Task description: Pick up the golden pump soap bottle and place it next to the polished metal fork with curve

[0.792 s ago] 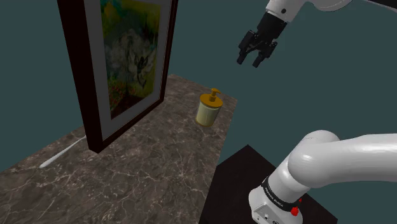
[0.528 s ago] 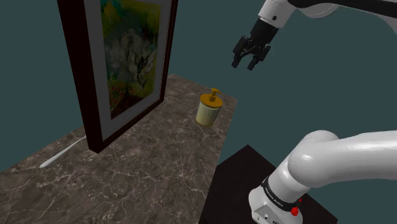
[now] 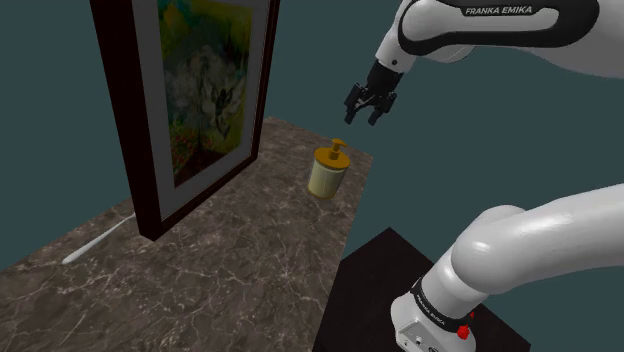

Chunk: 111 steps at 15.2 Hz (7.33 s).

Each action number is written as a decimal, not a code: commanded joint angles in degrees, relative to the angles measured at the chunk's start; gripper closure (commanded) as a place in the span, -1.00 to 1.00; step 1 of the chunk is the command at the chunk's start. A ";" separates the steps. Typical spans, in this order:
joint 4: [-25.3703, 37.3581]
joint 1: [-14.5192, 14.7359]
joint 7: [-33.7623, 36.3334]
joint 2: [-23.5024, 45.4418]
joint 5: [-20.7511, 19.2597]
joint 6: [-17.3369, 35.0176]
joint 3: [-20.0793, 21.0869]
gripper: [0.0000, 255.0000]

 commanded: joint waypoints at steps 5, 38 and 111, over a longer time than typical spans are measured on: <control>-0.37 -0.76 -1.84 9.98 -1.33 10.35 -1.38 -1.00; 0.32 -1.17 -3.20 19.42 -1.67 19.04 -2.42 1.00; 48.42 11.44 30.16 27.39 -3.22 -21.96 19.11 1.00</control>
